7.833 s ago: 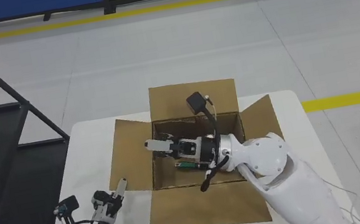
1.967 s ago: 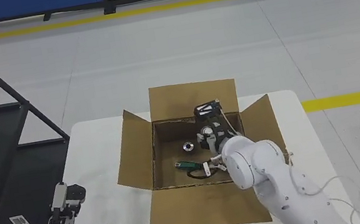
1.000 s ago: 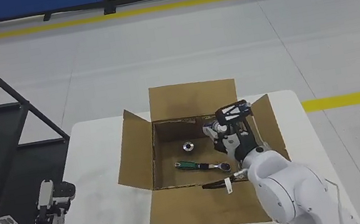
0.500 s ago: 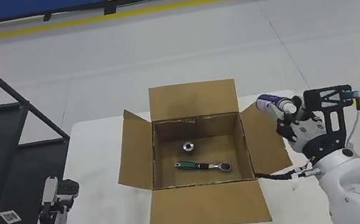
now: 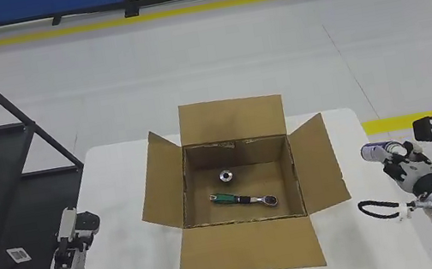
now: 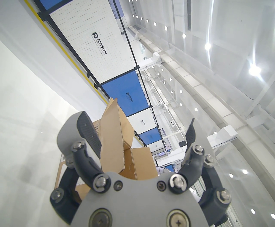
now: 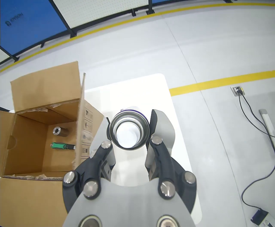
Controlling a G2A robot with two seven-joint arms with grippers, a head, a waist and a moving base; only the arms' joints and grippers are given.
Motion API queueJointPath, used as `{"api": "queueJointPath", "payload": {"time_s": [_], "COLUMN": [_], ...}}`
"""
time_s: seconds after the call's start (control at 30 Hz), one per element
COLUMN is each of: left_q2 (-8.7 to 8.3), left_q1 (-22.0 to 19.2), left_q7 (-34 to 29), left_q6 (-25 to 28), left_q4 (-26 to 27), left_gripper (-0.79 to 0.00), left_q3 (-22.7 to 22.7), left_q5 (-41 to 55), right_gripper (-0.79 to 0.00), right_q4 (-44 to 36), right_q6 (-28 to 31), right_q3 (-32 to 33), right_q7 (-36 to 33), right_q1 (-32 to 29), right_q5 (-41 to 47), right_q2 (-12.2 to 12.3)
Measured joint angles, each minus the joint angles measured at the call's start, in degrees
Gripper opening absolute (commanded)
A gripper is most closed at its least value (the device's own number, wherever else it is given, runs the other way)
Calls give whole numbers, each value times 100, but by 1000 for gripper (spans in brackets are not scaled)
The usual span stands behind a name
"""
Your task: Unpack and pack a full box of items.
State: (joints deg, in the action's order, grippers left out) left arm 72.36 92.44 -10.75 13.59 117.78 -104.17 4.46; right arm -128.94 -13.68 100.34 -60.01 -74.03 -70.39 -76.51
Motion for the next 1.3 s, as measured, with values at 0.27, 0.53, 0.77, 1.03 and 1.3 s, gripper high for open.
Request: {"api": "queueJointPath", "payload": {"time_s": [0.27,0.53,0.77,1.03,1.3], "left_q2": [0,0,0,0,0], "left_q1": [0,0,0,0,0], "left_q7": [2,2,2,2,2], "left_q6": [0,0,0,0,0], "left_q4": [-2,-2,-2,-2,-2], "left_gripper": [0,0,0,0,0], "left_q3": [4,3,3,3,4], "left_q5": [-9,-8,-8,-8,-8], "right_gripper": [-785,-785,-785,-785,-785], "right_q4": [1119,2041,2475,2880,3224], "right_q6": [-128,-226,-364,-471,-368], "right_q3": [-128,-284,-432,-524,-622], "right_q7": [-137,-76,-37,33,-23], "right_q1": [305,599,790,931,1083], "right_q5": [-251,-476,-558,-736,-708], "right_q2": [31,53,53,64,72]}}
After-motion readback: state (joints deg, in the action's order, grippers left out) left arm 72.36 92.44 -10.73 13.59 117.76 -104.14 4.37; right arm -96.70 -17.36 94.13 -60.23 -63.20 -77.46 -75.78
